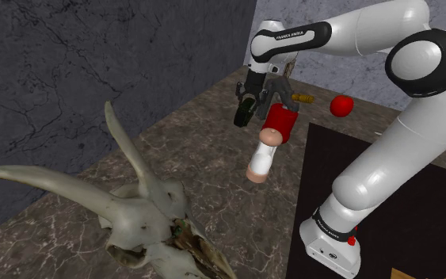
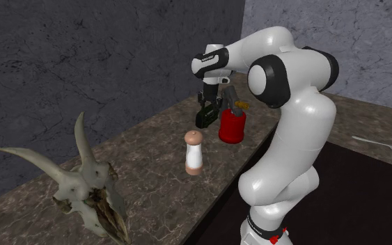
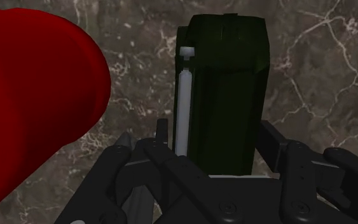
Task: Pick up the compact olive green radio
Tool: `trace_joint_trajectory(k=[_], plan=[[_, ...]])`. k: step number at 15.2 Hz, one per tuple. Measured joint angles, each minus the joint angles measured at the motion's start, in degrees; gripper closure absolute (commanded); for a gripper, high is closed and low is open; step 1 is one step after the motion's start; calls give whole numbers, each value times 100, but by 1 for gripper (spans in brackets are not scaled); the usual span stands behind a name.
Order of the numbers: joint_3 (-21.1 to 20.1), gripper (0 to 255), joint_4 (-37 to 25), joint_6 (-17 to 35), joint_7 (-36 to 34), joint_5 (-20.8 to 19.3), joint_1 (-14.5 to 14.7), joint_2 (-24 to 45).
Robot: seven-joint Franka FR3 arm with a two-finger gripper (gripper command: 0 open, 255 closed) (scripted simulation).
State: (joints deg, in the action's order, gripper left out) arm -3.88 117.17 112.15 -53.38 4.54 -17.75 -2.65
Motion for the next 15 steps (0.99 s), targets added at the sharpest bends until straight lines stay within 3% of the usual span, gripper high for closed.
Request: trace_joint_trajectory(k=[15], plan=[[11, 255, -732, -890, -46, -15, -9, -139]])
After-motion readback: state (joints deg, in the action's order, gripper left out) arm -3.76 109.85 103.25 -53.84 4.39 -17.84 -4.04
